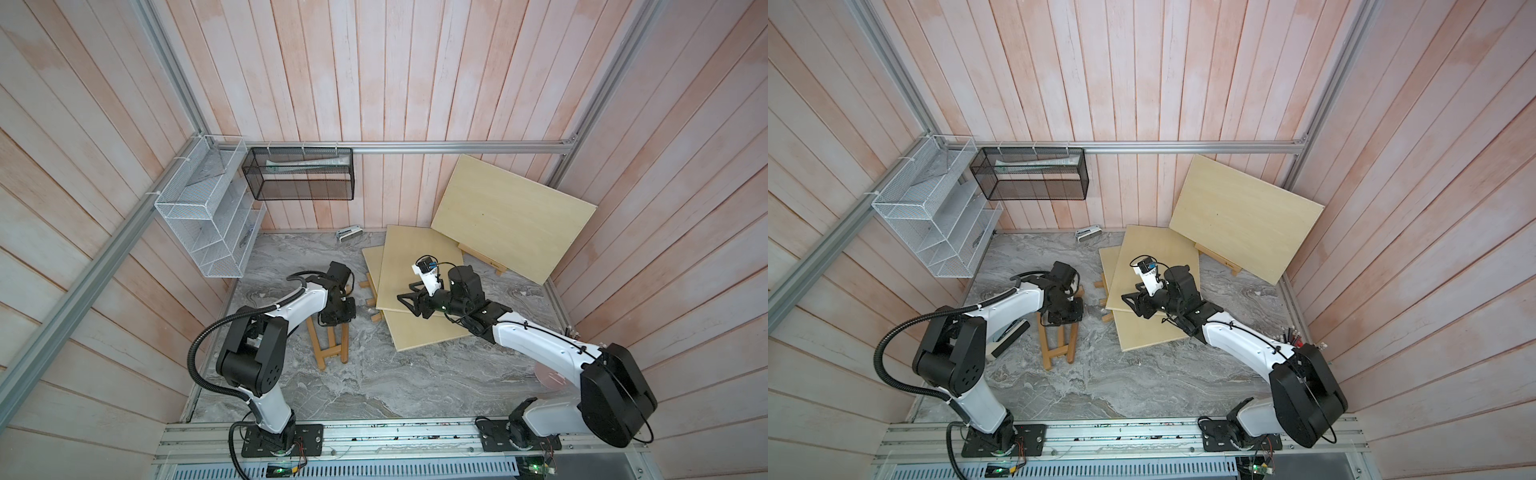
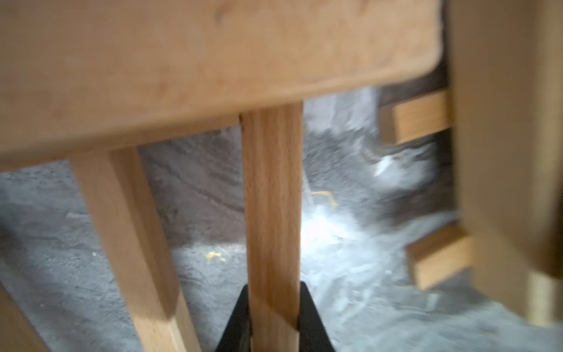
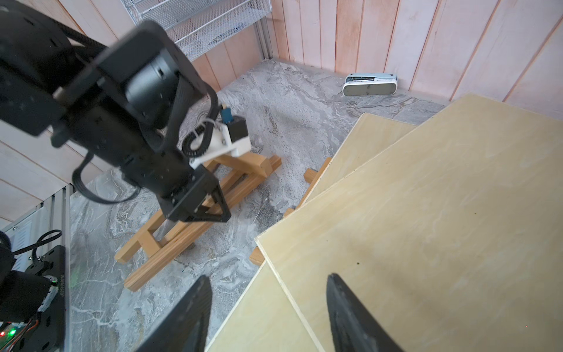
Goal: Assemble the easel
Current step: Pick up the easel at the center of the board, then unfold the easel.
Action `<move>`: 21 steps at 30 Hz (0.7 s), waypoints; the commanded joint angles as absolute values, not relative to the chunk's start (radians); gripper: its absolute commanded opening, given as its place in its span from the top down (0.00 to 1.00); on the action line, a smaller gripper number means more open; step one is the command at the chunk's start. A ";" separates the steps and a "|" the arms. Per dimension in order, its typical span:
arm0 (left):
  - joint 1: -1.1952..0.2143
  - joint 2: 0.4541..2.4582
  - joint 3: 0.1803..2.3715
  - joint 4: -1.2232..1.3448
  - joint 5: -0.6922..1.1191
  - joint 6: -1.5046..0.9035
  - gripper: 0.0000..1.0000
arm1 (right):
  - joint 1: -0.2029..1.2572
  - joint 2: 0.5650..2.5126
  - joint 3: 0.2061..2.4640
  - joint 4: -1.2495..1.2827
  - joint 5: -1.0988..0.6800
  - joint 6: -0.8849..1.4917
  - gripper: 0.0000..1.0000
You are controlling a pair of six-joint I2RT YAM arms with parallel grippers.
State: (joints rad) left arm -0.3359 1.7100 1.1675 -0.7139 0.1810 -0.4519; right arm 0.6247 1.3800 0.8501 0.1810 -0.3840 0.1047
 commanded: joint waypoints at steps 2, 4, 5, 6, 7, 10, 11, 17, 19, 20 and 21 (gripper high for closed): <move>-0.205 1.522 1.315 -0.714 0.387 -0.569 1.00 | 0.620 1.339 0.878 0.164 -0.415 0.098 0.38; -0.168 1.480 1.369 -0.720 0.424 -0.589 1.00 | 0.621 1.339 0.874 0.174 -0.422 0.107 0.38; -0.158 1.471 1.399 -0.724 0.448 -0.595 1.00 | 0.620 1.343 0.874 0.178 -0.427 0.107 0.38; -0.156 1.467 1.427 -0.728 0.473 -0.597 1.00 | 0.621 1.347 0.876 0.180 -0.432 0.110 0.38; -0.156 1.470 1.457 -0.730 0.513 -0.599 1.00 | 0.621 1.352 0.880 0.182 -0.440 0.113 0.38; -0.160 1.472 1.499 -0.706 0.605 -0.627 1.00 | 0.628 1.356 0.888 0.194 -0.462 0.115 0.38; -0.167 1.478 1.520 -0.722 0.590 -0.612 1.00 | 0.630 1.356 0.889 0.202 -0.468 0.114 0.38; -0.317 1.582 1.784 -1.072 0.033 -0.353 1.00 | 0.635 1.356 0.895 0.203 -0.438 0.111 0.38; -0.375 1.608 1.837 -1.146 -0.092 -0.305 1.00 | 0.634 1.357 0.894 0.206 -0.438 0.106 0.38; -0.402 1.609 1.853 -1.165 -0.121 -0.280 1.00 | 0.635 1.360 0.897 0.210 -0.436 0.107 0.38; -0.420 1.605 1.859 -1.170 -0.132 -0.264 1.00 | 0.635 1.364 0.904 0.215 -0.435 0.110 0.38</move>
